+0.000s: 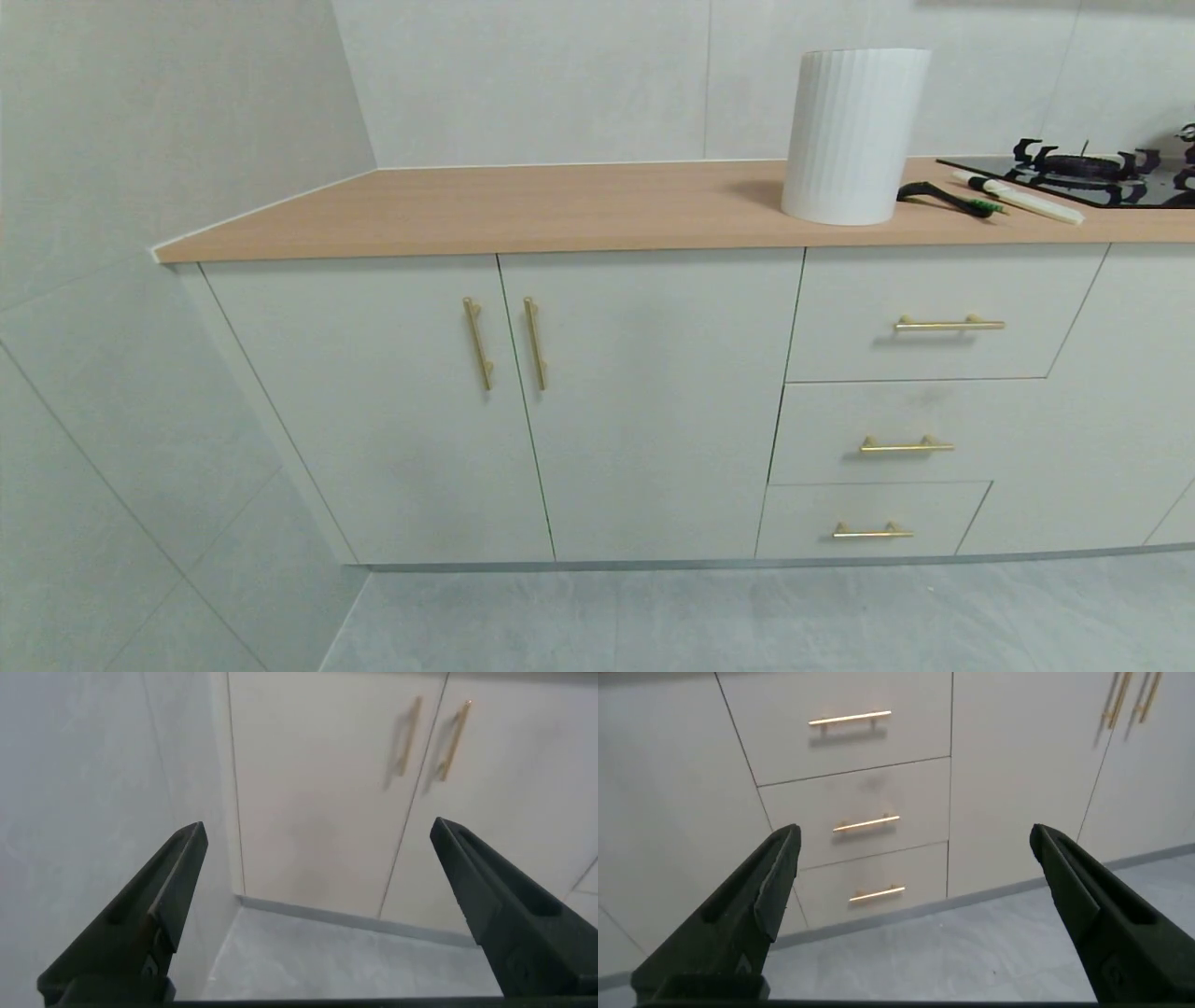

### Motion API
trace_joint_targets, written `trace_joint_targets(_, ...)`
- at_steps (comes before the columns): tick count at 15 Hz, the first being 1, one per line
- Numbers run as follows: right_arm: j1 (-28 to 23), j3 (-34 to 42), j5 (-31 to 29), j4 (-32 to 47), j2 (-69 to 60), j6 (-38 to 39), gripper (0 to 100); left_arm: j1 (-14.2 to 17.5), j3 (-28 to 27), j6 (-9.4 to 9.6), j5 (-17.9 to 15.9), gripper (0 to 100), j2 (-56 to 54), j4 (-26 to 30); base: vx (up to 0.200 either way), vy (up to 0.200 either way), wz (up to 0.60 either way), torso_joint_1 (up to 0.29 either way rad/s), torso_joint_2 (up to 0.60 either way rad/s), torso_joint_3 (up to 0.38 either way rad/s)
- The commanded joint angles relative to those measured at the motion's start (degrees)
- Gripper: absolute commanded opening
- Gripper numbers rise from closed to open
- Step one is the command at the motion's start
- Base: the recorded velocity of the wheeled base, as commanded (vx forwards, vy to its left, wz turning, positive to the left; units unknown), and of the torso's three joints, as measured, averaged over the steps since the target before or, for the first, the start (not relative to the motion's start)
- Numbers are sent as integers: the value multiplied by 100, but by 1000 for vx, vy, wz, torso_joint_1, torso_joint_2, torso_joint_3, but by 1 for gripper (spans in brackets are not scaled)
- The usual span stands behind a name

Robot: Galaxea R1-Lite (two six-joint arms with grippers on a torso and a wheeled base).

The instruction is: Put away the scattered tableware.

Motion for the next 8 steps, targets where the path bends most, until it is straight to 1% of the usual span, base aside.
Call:
trace_joint_targets(1,-2,538,262,-381,-15,-51,100,18,585,215,-159,100,-60,-422,0,0,0,0,0,0)
trace_joint_targets(2,-2,538,544,-144,-15,-51,100,18,1033,391,-344,100,-60,-1029,0,0,0,0,0,0)
trace_joint_targets(3,-2,538,816,-4,-15,-77,100,18,1262,514,-607,100,-60,-1336,0,0,0,0,0,0)
trace_joint_targets(4,-2,538,1071,76,-15,-112,100,18,1253,488,-774,100,-60,-1178,0,0,0,0,0,0)
trace_joint_targets(5,-2,538,1194,304,-15,-218,100,18,1262,479,-792,100,-60,-1099,0,0,0,0,0,0)
trace_joint_targets(6,6,538,1203,260,-15,-271,100,18,1262,426,-853,100,-60,-871,0,0,0,0,0,0)
trace_joint_targets(7,-2,538,1203,251,-15,-262,100,18,1253,295,-985,100,-60,-704,0,0,0,0,0,0)
trace_joint_targets(8,-2,538,1203,251,-15,-253,100,18,1253,233,-1020,100,-60,-660,0,0,0,0,0,0)
